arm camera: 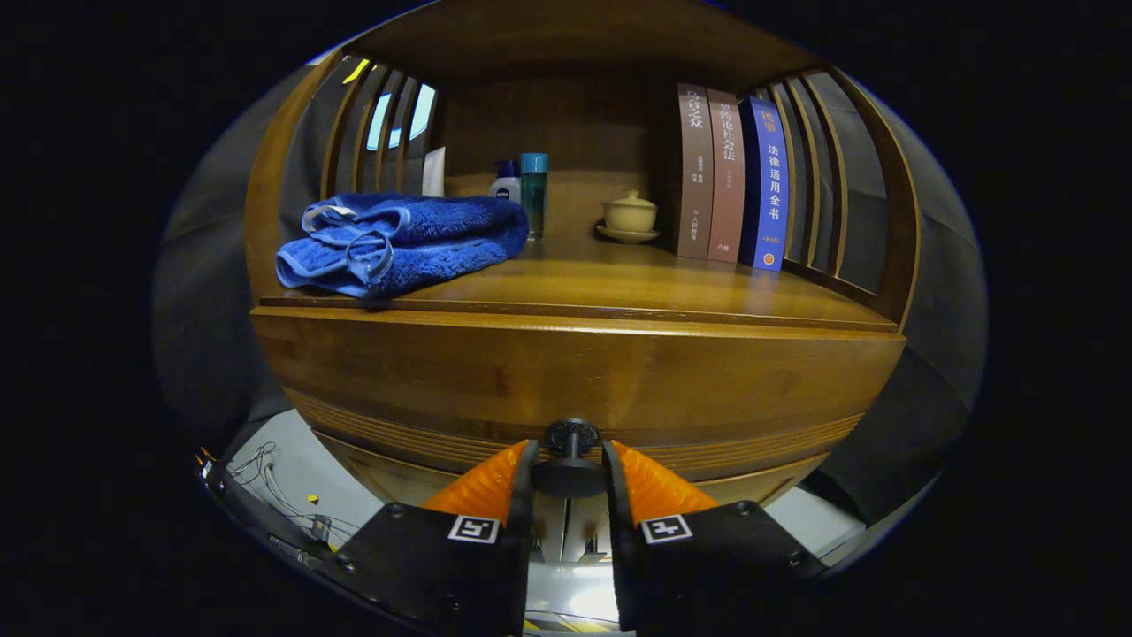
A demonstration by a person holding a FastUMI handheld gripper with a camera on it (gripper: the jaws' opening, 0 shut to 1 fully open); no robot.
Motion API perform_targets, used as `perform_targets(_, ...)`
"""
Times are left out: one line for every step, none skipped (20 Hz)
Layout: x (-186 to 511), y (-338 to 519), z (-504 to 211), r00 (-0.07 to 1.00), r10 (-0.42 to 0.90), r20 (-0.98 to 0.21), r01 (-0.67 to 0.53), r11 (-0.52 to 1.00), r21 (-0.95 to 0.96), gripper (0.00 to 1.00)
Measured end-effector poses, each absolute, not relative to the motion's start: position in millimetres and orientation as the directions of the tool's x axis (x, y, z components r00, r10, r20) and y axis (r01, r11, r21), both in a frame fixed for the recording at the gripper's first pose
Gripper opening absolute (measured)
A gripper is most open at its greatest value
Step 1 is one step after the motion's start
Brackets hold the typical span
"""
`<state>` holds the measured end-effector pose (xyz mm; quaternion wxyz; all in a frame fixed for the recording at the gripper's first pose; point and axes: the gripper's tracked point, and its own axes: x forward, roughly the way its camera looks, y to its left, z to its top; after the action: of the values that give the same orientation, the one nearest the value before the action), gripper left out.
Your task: Pull open the drawer, take out the items inside it, and place them on the countertop above the cabinet.
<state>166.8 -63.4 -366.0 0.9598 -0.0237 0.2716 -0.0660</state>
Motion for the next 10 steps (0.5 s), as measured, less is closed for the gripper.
perform_targets(167.6, -62.4, -366.3, 0.844, -0.138, -0.518, 0.116, 0.99, -0.074, 0.43)
perform_targets(167.2, -62.9, -365.8, 0.844, -0.14, -0.517, 0.116, 0.99, -0.079, 0.43)
perform_targets(167.1, -63.8, -365.6, 0.844, -0.144, -0.517, 0.117, 0.99, -0.084, 0.43)
perform_targets(166.9, -64.0, -366.0, 0.843, -0.145, -0.519, 0.12, 0.989, -0.082, 0.43)
perform_targets(166.7, -63.8, -365.8, 0.841, -0.145, -0.521, 0.125, 0.989, -0.072, 0.43)
perform_targets(166.7, -63.3, -366.0, 0.839, -0.145, -0.524, 0.129, 0.989, -0.067, 0.43)
perform_targets(166.2, -63.2, -365.7, 0.836, -0.146, -0.529, 0.13, 0.989, -0.068, 0.43)
perform_targets(165.5, -64.4, -365.7, 0.834, -0.149, -0.531, 0.132, 0.989, -0.07, 0.43)
perform_targets(164.2, -64.0, -365.7, 0.832, -0.149, -0.534, 0.132, 0.989, -0.07, 0.43)
perform_targets(161.0, -63.9, -365.0, 0.831, -0.149, -0.537, 0.134, 0.989, -0.067, 0.43)
